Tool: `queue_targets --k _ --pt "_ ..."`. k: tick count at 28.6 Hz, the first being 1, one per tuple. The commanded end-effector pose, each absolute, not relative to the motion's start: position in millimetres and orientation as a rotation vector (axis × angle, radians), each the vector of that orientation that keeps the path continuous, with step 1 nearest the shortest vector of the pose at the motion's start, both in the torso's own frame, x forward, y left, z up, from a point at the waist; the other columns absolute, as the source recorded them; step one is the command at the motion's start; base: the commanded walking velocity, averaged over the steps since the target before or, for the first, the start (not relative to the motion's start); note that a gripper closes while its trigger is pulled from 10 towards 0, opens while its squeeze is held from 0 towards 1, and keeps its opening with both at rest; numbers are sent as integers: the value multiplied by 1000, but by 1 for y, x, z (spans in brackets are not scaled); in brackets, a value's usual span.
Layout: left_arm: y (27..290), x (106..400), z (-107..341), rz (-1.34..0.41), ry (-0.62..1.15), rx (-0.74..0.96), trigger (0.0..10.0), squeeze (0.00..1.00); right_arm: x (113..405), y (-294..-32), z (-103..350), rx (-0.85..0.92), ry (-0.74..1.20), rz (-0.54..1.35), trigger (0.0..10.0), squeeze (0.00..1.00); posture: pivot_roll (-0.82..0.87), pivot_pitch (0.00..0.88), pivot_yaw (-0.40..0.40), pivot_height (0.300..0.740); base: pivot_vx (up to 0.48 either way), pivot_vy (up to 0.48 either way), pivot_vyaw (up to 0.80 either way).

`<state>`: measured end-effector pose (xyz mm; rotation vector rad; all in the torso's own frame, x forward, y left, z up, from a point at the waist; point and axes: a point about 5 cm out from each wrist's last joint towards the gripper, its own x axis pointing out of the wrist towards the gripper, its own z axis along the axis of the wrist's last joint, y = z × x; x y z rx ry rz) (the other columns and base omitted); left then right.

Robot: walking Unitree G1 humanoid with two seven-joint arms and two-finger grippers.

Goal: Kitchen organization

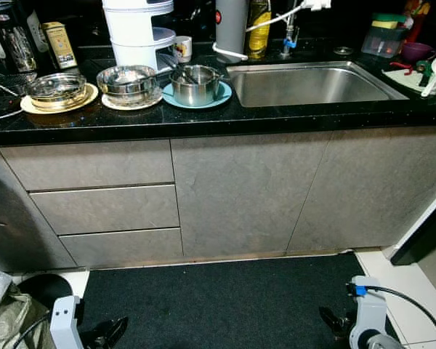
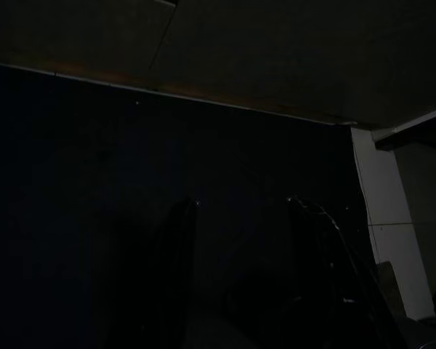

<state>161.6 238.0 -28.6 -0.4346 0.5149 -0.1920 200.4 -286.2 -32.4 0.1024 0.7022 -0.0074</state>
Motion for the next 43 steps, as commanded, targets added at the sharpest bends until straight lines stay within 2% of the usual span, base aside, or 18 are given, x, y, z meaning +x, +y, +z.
queue_targets --k 1,12,13,14,15,16,17,27,28,29,30,31,32,35,37,38,43 --pt "235 160 -32 -199 531 -423 10000 0 200 -290 -32 102 702 -26 10000 0 -27 0 0 740 0 0 0" --pt "235 161 -31 -185 504 -445 10000 0 197 -293 -36 152 756 -47 10000 0 -47 0 3 740 0 0 0" --pt "235 161 -31 -185 504 -445 10000 0 197 -293 -36 152 755 -50 10000 71 -46 0 5 740 0 0 0" --pt "236 161 -30 -190 503 -451 10000 122 197 -292 -36 155 749 -47 10000 557 -46 0 6 740 0 0 0" --pt "237 161 -30 -191 498 -459 10000 447 198 -292 -36 158 744 -42 10000 1000 -46 0 6 740 0 0 0" --pt "239 160 -29 -181 490 -468 10000 667 197 -291 -36 163 739 -37 10000 1000 -45 0 7 740 0 0 0" --pt "241 160 -29 -173 485 -474 10000 1000 197 -291 -36 167 734 -34 10000 1000 -41 0 7 740 0 0 0" --pt "245 158 -27 -145 473 -471 10000 1000 196 -293 -36 172 728 -34 10000 1000 -24 0 -11 740 0 0 0" --pt "245 158 -27 -138 466 -461 10000 1000 196 -293 -35 185 716 -26 10000 867 -14 0 -17 740 0 0 0" --pt "245 158 -27 -134 466 -459 10000 1000 197 -292 -35 185 716 -15 10000 129 -9 0 -18 740 0 0 0" --pt "245 158 -27 -131 465 -459 10000 1000 197 -292 -35 183 716 -7 10000 129 -6 0 -18 740 0 0 0" --pt "244 158 -26 -129 462 -459 10000 773 196 -292 -35 178 724 -2 10000 0 -4 0 -19 740 0 0 0" --pt "244 158 -26 -137 456 -447 10000 0 197 -292 -35 170 728 8 10000 0 -4 0 -21 740 0 0 0" --pt "243 162 -23 -122 427 -420 10000 0 205 -291 -29 142 673 8 10000 0 5 0 -23 740 0 0 0" --pt "241 172 -19 -72 382 -393 10000 0 226 -285 -15 180 570 5 10000 0 12 0 -26 740 0 0 0" --pt "241 172 -19 -72 382 -393 10000 0 226 -285 -15 180 570 5 10000 0 12 0 -26 740 0 0 0" --pt "234 197 1 9 228 -339 10000 0 277 -259 19 194 377 80 10000 0 34 0 -33 740 0 0 0"
